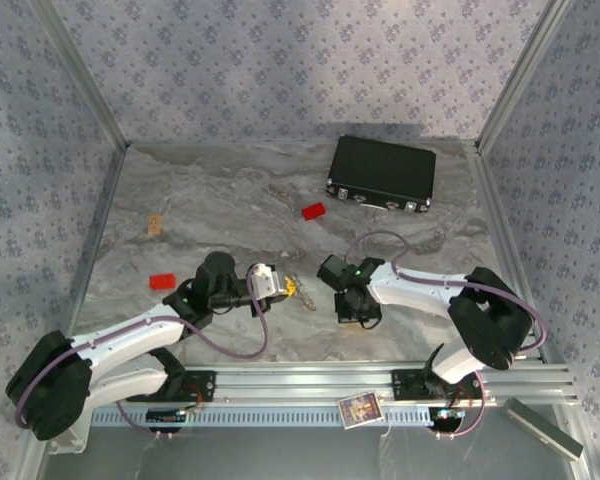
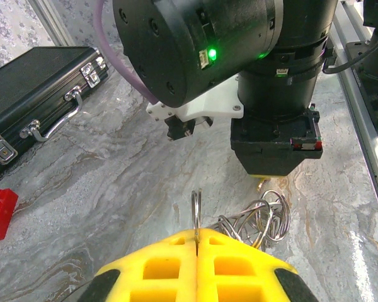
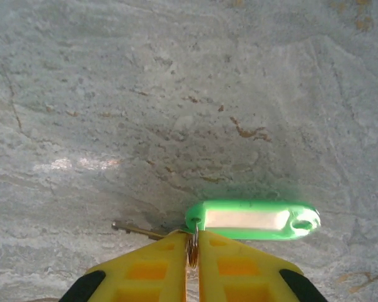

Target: Put the keys on the keyring

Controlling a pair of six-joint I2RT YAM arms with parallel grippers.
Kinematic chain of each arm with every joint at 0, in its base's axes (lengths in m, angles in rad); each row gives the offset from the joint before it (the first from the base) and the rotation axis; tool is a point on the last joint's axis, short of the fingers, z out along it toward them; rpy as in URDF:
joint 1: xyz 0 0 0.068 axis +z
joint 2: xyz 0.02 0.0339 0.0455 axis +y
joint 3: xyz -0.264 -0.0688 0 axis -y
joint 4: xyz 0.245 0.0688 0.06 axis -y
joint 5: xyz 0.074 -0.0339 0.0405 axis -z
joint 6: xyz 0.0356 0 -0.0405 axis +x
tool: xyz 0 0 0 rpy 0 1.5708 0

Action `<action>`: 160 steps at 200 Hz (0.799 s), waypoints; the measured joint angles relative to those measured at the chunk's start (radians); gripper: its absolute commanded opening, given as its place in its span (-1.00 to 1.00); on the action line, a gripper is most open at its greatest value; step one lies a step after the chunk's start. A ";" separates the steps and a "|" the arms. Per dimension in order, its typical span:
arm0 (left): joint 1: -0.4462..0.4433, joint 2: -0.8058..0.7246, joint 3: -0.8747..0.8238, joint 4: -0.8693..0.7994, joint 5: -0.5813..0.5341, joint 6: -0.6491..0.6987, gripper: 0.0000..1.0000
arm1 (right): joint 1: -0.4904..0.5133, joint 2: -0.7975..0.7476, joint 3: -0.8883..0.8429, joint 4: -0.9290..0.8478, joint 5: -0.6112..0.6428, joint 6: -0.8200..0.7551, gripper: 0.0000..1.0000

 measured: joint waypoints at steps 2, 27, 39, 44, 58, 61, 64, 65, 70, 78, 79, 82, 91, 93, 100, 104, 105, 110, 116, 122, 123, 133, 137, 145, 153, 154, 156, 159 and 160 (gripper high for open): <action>0.000 0.000 0.000 0.000 0.000 0.000 -1.00 | -0.001 0.000 0.000 0.000 0.000 0.001 -0.66; 0.000 0.000 0.000 0.000 -0.002 0.000 -1.00 | -0.007 0.003 0.003 -0.001 0.000 -0.015 -0.66; 0.000 0.000 0.000 0.000 -0.003 0.000 -1.00 | -0.010 0.005 0.007 -0.002 0.000 -0.018 -0.66; 0.000 0.000 0.000 0.000 -0.003 0.000 -1.00 | -0.010 0.006 0.009 -0.002 0.001 -0.018 -0.66; 0.000 0.000 0.000 0.000 -0.003 0.000 -1.00 | -0.011 0.008 0.016 -0.003 0.002 -0.022 -0.66; 0.000 0.000 0.000 0.000 -0.003 0.000 -1.00 | -0.011 0.008 0.018 -0.004 0.002 -0.022 -0.67; 0.000 0.000 0.000 0.000 -0.003 0.000 -1.00 | -0.011 0.008 0.019 -0.004 0.003 -0.023 -0.67; 0.000 0.000 0.000 0.000 -0.003 0.000 -1.00 | -0.011 0.008 0.019 -0.004 0.003 -0.023 -0.67; 0.000 0.000 0.000 0.000 -0.003 0.000 -1.00 | -0.011 0.008 0.021 -0.005 0.004 -0.024 -0.68; 0.000 0.000 0.000 0.000 -0.003 0.000 -1.00 | -0.011 0.008 0.023 -0.005 0.005 -0.025 -0.70; 0.000 0.000 0.000 0.000 -0.003 0.000 -1.00 | -0.011 0.008 0.023 -0.005 0.005 -0.025 -0.71; 0.000 0.000 0.000 0.000 -0.003 0.000 -1.00 | -0.011 0.008 0.024 -0.005 0.005 -0.025 -0.72; 0.000 0.000 0.000 0.000 -0.003 0.000 -1.00 | -0.011 0.008 0.026 -0.005 0.005 -0.029 -0.76; 0.000 0.000 0.000 0.000 -0.003 0.000 -1.00 | -0.011 0.008 0.026 -0.006 0.005 -0.028 -0.76; 0.000 0.000 0.000 0.000 -0.003 0.000 -1.00 | -0.011 0.008 0.027 -0.005 0.007 -0.031 -0.79; 0.000 0.000 0.000 0.000 -0.003 0.000 -1.00 | -0.011 0.008 0.027 -0.006 0.008 -0.033 -0.80; 0.000 0.000 0.000 0.000 -0.003 0.000 -1.00 | -0.011 0.008 0.028 -0.005 0.008 -0.032 -0.81; 0.000 0.000 0.000 0.000 -0.003 0.000 -1.00 | -0.011 0.008 0.028 -0.005 0.008 -0.034 -0.81; 0.000 0.000 0.000 0.000 -0.003 0.000 -1.00 | -0.011 0.008 0.028 -0.006 0.009 -0.033 -0.82; 0.000 0.000 0.000 0.000 -0.003 0.000 -1.00 | -0.011 0.008 0.028 -0.006 0.009 -0.033 -0.82; 0.000 0.000 0.000 0.000 -0.003 0.000 -1.00 | -0.011 0.008 0.028 -0.006 0.009 -0.033 -0.82; 0.000 0.000 0.000 0.000 -0.003 0.000 -1.00 | -0.011 0.008 0.029 -0.008 0.009 -0.033 -0.82; 0.000 0.000 0.000 0.000 -0.003 0.000 -1.00 | -0.011 0.008 0.030 -0.008 0.009 -0.033 -0.82; 0.000 0.000 0.000 0.000 -0.003 0.000 -1.00 | -0.011 0.010 0.030 -0.009 0.010 -0.033 -0.84; 0.000 0.000 0.000 0.000 -0.003 0.000 -1.00 | -0.011 0.010 0.031 -0.011 0.011 -0.033 -0.88; 0.000 0.000 0.000 0.000 -0.003 0.000 -1.00 | -0.011 0.010 0.031 -0.011 0.011 -0.033 -0.89; 0.000 0.000 0.000 0.000 -0.003 0.000 -1.00 | -0.011 0.010 0.032 -0.012 0.011 -0.033 -0.90; 0.000 0.000 0.000 0.000 -0.003 0.000 -1.00 | -0.011 0.011 0.032 -0.012 0.012 -0.035 -0.92; 0.000 0.000 0.000 0.000 -0.003 0.000 -1.00 | -0.011 0.011 0.032 -0.012 0.012 -0.035 -0.93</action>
